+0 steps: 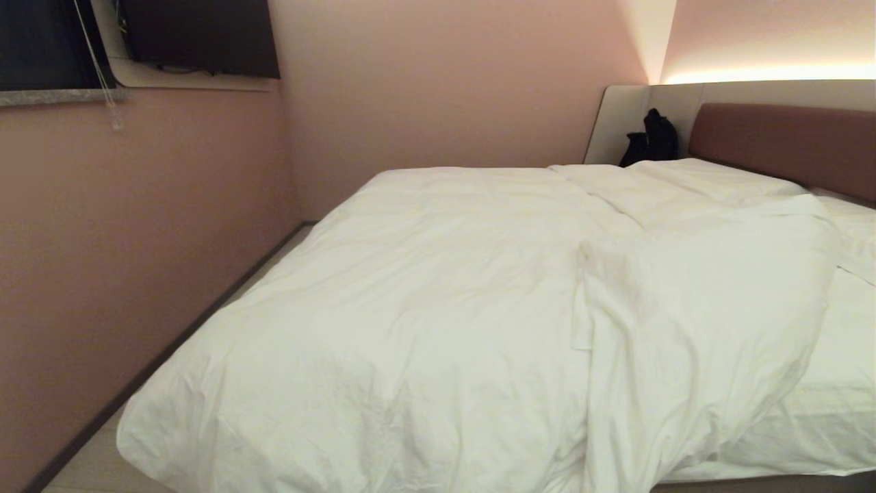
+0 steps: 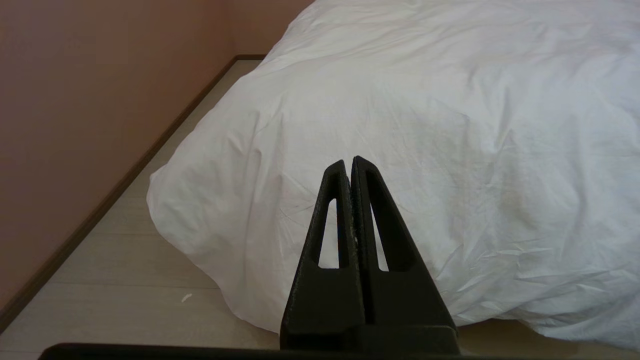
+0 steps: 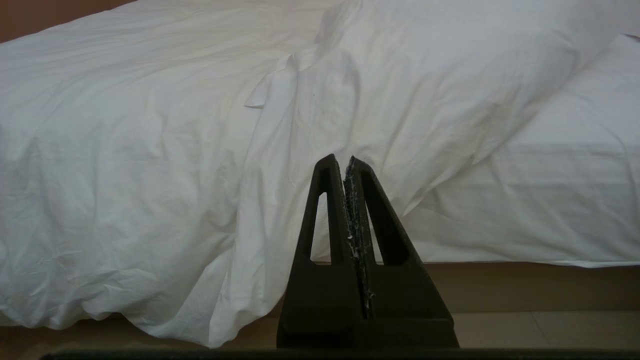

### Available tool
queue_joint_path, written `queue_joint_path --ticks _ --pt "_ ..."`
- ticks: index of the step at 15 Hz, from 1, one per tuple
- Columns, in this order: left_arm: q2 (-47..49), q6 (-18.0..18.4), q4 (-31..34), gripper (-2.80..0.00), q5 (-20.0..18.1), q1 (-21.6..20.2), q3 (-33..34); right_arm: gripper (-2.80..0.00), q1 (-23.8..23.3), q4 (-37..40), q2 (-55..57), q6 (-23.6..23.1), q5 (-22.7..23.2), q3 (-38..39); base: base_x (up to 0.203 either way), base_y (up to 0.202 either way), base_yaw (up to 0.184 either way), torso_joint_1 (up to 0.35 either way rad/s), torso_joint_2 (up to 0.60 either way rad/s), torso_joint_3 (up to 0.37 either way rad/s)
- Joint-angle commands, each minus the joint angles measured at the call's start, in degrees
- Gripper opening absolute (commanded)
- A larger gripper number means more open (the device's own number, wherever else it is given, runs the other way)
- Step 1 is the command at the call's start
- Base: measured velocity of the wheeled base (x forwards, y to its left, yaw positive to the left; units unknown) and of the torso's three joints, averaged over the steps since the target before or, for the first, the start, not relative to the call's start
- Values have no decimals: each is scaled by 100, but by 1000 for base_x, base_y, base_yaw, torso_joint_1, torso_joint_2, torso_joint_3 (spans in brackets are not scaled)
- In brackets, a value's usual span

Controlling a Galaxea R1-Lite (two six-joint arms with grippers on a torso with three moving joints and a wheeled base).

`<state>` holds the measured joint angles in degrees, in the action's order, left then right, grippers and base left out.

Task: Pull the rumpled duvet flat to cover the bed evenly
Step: Hold the folded corner of the quilt

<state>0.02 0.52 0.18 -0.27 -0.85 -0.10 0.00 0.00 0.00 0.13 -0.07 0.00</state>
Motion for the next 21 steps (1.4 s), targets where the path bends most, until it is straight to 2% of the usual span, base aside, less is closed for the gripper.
queue_joint_path --ticks 1,21 --pt "-2 0 -1 -280 0 -3 1 -280 0 0 0 -4 -1 0 0 0 0 0 0 0" --pt "-2 -3 -1 -280 4 -3 1 -280 0 0 0 -4 -1 0 0 0 0 0 0 0"
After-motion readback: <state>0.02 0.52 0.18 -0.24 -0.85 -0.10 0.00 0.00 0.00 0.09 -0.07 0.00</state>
